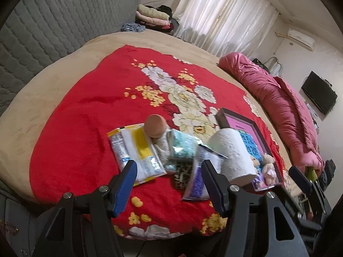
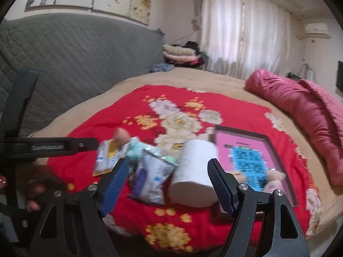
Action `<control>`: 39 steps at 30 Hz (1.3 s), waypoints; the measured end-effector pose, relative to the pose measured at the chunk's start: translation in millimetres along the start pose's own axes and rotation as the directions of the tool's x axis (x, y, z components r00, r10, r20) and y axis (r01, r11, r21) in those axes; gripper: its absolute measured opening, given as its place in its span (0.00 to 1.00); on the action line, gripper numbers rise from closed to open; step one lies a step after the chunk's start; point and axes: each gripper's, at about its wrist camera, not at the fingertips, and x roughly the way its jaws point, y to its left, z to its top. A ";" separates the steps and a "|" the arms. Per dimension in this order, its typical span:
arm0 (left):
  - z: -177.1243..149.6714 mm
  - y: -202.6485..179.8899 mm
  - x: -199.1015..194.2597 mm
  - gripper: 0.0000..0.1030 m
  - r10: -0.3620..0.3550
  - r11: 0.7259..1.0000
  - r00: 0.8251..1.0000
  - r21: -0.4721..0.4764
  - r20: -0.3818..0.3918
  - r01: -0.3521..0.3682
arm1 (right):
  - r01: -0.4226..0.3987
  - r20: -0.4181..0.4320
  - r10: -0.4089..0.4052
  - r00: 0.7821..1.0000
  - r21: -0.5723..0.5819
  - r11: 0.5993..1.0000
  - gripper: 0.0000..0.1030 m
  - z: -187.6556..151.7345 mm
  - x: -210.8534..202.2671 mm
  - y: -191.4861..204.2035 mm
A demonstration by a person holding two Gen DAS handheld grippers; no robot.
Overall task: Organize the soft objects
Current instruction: 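Move both grippers back toward the snack packets and sponge, then grasp the white-blue snack packet with the right gripper while the left grasps the beige sponge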
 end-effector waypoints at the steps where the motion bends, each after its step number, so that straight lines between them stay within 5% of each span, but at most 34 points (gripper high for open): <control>1: -0.3 1.8 1.2 0.60 0.003 1.000 1.000 -0.003 0.002 -0.003 | -0.022 -0.014 0.022 1.000 0.000 1.000 0.75 0.1 5.2 6.1; 6: 0.5 12.7 14.9 0.60 0.018 1.000 1.000 -0.015 -0.002 -0.018 | -0.077 -0.071 0.078 0.994 0.020 0.997 0.75 -1.8 27.3 18.8; 27: 25.1 24.2 77.2 0.60 -0.004 1.000 1.000 -0.014 -0.010 0.004 | -0.092 -0.219 0.128 0.967 0.167 0.982 0.75 -20.7 99.4 18.1; 39: 33.0 37.7 95.3 0.60 -0.030 0.999 0.999 -0.039 -0.021 0.029 | 0.054 -0.317 0.020 0.948 0.223 0.973 0.75 -32.4 132.9 20.6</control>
